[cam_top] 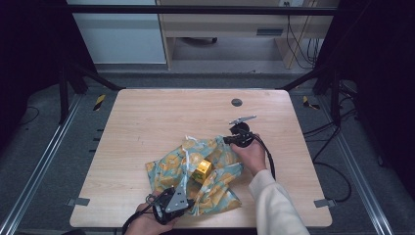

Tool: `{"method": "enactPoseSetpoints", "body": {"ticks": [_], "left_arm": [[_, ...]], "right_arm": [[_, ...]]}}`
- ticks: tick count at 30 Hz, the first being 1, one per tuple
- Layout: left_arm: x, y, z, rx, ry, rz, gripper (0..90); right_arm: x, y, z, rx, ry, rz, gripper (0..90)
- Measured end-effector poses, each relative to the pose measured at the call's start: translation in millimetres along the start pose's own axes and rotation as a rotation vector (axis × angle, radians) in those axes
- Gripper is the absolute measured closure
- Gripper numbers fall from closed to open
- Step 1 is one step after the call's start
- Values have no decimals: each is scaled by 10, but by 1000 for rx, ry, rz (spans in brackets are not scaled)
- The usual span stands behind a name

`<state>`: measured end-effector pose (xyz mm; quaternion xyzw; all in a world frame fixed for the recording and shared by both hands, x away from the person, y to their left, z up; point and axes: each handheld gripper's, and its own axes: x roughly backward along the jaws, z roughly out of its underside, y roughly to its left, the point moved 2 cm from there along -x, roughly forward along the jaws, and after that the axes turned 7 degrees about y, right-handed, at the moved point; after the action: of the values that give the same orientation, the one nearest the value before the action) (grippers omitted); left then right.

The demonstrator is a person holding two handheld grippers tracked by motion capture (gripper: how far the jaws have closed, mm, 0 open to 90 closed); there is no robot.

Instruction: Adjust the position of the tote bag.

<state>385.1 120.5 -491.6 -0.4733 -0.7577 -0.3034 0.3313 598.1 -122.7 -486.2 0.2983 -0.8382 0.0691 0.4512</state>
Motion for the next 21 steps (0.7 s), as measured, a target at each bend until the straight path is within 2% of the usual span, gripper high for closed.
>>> {"method": "enactPoseSetpoints", "body": {"ticks": [11,15,17,19,21], "left_arm": [[-21,11,26,-9,37,-1,900],[-23,17,30,-7,35,-1,900],[-13,20,34,4,23,-7,884],[23,21,28,25,-7,-27,778],[89,35,-4,47,-59,-44,703]], "right_arm": [[7,-25,-2,13,1,12,892],[12,-21,-1,9,5,20,884],[22,-10,-2,2,3,37,836],[56,14,-9,11,-1,62,703],[133,31,-16,20,-23,59,575]]}}
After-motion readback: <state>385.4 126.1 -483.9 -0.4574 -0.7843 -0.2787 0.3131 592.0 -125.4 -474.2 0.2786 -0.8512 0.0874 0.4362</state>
